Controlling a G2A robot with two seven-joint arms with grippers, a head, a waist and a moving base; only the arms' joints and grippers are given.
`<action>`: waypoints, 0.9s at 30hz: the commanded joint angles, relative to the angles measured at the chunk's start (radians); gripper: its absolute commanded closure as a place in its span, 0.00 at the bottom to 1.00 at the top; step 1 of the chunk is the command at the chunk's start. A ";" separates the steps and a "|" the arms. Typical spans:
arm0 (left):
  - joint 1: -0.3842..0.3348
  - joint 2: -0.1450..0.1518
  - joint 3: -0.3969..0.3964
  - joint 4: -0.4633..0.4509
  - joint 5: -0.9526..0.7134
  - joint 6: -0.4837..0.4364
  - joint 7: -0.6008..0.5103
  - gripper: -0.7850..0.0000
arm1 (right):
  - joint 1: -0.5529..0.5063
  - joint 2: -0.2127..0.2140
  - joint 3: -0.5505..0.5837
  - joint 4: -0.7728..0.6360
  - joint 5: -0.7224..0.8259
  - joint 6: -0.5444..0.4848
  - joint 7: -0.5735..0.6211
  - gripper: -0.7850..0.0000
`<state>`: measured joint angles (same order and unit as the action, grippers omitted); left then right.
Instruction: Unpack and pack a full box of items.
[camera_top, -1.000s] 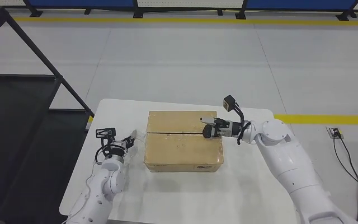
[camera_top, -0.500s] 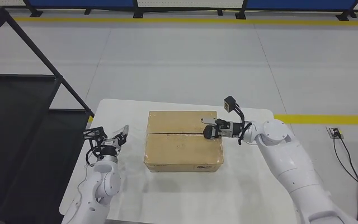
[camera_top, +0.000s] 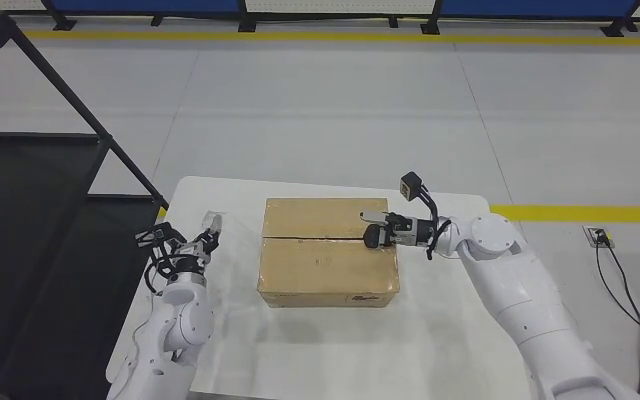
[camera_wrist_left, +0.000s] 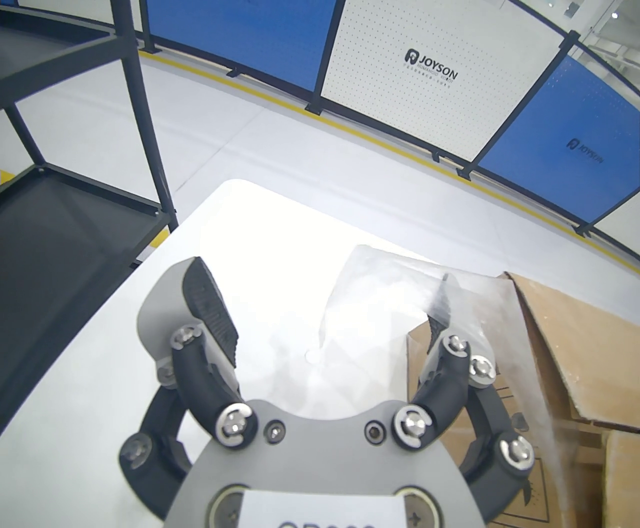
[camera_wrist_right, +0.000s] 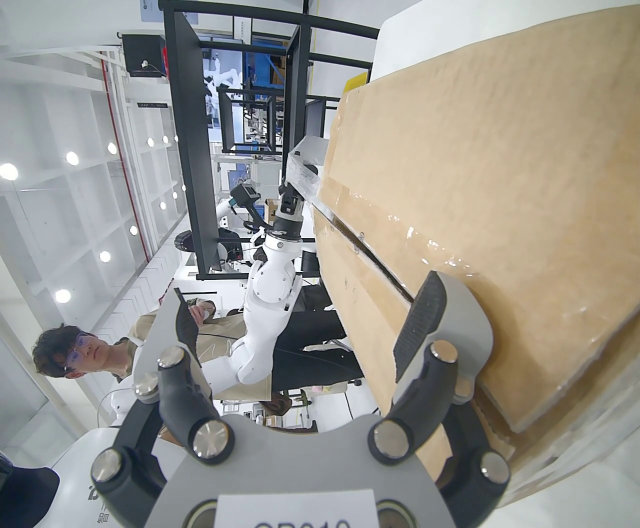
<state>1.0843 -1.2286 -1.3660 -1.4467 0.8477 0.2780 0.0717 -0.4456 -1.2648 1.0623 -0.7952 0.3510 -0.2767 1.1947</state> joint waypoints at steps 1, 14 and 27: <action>0.001 -0.003 -0.009 -0.014 -0.033 -0.004 -0.002 0.00 | -0.001 0.000 0.001 0.000 0.003 -0.001 0.001 0.00; 0.031 -0.018 -0.030 -0.077 -0.070 0.003 0.061 0.00 | -0.017 0.002 0.020 -0.006 0.040 -0.027 -0.034 0.00; 0.043 -0.007 -0.030 0.005 0.093 -0.044 -0.127 0.00 | -0.042 0.014 0.037 -0.036 0.035 -0.026 -0.026 0.00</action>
<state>1.1227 -1.2383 -1.3930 -1.4469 0.9166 0.2444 -0.0250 -0.4858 -1.2520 1.0977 -0.8291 0.3864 -0.3025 1.1684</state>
